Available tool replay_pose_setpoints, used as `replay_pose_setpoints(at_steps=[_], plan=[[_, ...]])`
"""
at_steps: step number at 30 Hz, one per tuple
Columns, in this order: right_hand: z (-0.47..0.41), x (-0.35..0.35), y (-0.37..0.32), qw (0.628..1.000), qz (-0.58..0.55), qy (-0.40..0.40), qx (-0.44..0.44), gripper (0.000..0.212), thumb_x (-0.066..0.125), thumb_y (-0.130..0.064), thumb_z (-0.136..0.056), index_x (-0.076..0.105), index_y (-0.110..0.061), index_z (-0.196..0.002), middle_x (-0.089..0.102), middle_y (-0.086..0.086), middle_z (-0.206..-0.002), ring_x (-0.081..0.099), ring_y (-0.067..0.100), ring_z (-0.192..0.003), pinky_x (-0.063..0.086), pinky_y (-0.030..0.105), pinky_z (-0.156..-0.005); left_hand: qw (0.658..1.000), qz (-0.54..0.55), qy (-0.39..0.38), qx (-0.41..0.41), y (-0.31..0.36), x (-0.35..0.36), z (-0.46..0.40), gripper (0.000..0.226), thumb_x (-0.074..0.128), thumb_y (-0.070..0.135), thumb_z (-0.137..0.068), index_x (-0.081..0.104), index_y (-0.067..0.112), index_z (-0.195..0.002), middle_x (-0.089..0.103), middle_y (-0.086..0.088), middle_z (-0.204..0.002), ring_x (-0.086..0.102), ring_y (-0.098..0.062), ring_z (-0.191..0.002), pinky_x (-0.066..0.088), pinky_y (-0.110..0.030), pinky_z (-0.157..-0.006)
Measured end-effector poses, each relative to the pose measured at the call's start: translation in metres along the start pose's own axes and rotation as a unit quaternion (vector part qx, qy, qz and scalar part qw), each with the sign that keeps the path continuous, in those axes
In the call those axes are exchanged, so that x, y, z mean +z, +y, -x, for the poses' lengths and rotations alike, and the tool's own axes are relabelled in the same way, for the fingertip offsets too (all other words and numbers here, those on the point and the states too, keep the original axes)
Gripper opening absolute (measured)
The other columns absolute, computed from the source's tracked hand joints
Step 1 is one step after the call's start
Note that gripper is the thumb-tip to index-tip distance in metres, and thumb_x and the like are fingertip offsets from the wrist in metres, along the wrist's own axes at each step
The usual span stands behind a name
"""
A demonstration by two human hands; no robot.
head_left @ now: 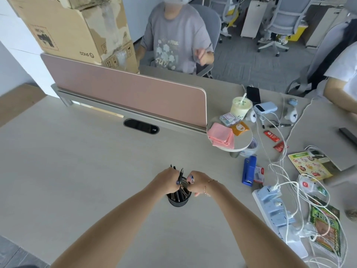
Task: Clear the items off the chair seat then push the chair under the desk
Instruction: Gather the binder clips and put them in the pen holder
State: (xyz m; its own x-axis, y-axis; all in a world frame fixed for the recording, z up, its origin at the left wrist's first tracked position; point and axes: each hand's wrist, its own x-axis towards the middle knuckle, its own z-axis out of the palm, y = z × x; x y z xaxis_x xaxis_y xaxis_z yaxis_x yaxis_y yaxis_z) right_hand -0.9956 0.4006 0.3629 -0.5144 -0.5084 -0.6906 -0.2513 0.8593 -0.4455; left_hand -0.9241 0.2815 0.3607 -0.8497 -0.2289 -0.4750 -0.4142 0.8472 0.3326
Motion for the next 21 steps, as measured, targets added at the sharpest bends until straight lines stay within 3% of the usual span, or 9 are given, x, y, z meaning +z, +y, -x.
replay_pose_setpoints(at_steps=[2,4,7,10,12,16,19,21], plan=[[0.001,-0.003,0.000,1.000,0.009,-0.014,-0.003,0.041,0.047,0.003,-0.081,0.053,0.002,-0.122,0.058,0.019,-0.102,0.065,0.034,-0.107,0.044,0.026,-0.057,1.000,-0.015,0.001,0.007,0.003,-0.001,-0.001,0.013,0.050,0.008,-0.082,0.061,0.002,-0.084,0.068,-0.022,-0.094,0.065,-0.037,-0.088,0.049,-0.035,-0.064],[0.003,-0.006,0.000,1.000,0.011,-0.016,-0.010,0.045,0.047,0.001,-0.082,0.051,-0.007,-0.126,0.059,0.010,-0.106,0.063,0.026,-0.101,0.048,0.027,-0.067,1.000,-0.016,0.008,0.013,0.005,-0.003,-0.001,0.008,0.051,0.008,-0.082,0.057,0.007,-0.077,0.067,-0.022,-0.093,0.065,-0.037,-0.088,0.052,-0.037,-0.068],[0.004,-0.005,-0.001,1.000,0.017,-0.015,-0.016,0.053,0.057,-0.008,-0.082,0.045,-0.011,-0.133,0.055,0.011,-0.128,0.052,0.022,-0.096,0.042,0.026,-0.075,0.999,0.024,0.023,-0.004,0.006,-0.002,0.002,0.013,0.052,0.010,-0.084,0.060,0.001,-0.089,0.066,-0.021,-0.097,0.063,-0.035,-0.087,0.042,-0.031,-0.060],[0.004,-0.002,-0.002,0.999,0.034,-0.019,-0.024,0.049,0.059,-0.012,-0.081,0.050,-0.008,-0.128,0.058,0.013,-0.128,0.058,0.028,-0.113,0.050,0.034,-0.088,0.996,0.084,0.029,-0.029,0.005,0.001,0.004,0.020,0.055,0.012,-0.086,0.059,-0.001,-0.099,0.066,-0.020,-0.101,0.055,-0.028,-0.075,0.033,-0.026,-0.050],[0.005,-0.001,-0.002,0.999,0.030,-0.013,-0.031,0.050,0.063,-0.015,-0.081,0.051,-0.009,-0.128,0.058,0.012,-0.128,0.057,0.028,-0.117,0.049,0.034,-0.095,0.991,0.116,0.043,-0.042,0.002,0.001,0.004,0.020,0.057,0.013,-0.085,0.058,-0.001,-0.099,0.066,-0.020,-0.097,0.060,-0.030,-0.078,0.037,-0.026,-0.056],[0.003,0.002,0.001,1.000,0.003,0.004,-0.031,0.056,0.071,-0.020,-0.076,0.050,-0.015,-0.127,0.055,0.005,-0.119,0.054,0.024,-0.111,0.044,0.029,-0.084,0.982,0.177,0.043,-0.060,0.002,0.002,0.004,0.011,0.056,0.015,-0.084,0.055,0.009,-0.092,0.057,-0.009,-0.083,0.056,-0.025,-0.069,0.051,-0.033,-0.062],[0.001,0.005,0.000,0.999,-0.009,0.015,-0.034,0.032,0.074,-0.022,-0.071,0.062,-0.017,-0.101,0.058,0.001,-0.088,0.055,0.021,-0.084,0.043,0.027,-0.071,0.971,0.226,0.017,-0.079,0.005,0.001,0.007,0.017,0.049,0.013,-0.086,0.054,0.003,-0.099,0.056,-0.013,-0.085,0.067,-0.032,-0.074,0.061,-0.046,-0.075],[0.001,0.006,0.000,0.999,-0.008,0.014,-0.030,0.045,0.074,-0.023,-0.073,0.059,-0.014,-0.114,0.063,0.004,-0.104,0.059,0.022,-0.097,0.047,0.030,-0.083,0.967,0.240,0.011,-0.086,0.005,0.000,0.008,0.023,0.044,0.010,-0.087,0.053,0.000,-0.106,0.056,-0.016,-0.090,0.070,-0.038,-0.085,0.060,-0.050,-0.078]])
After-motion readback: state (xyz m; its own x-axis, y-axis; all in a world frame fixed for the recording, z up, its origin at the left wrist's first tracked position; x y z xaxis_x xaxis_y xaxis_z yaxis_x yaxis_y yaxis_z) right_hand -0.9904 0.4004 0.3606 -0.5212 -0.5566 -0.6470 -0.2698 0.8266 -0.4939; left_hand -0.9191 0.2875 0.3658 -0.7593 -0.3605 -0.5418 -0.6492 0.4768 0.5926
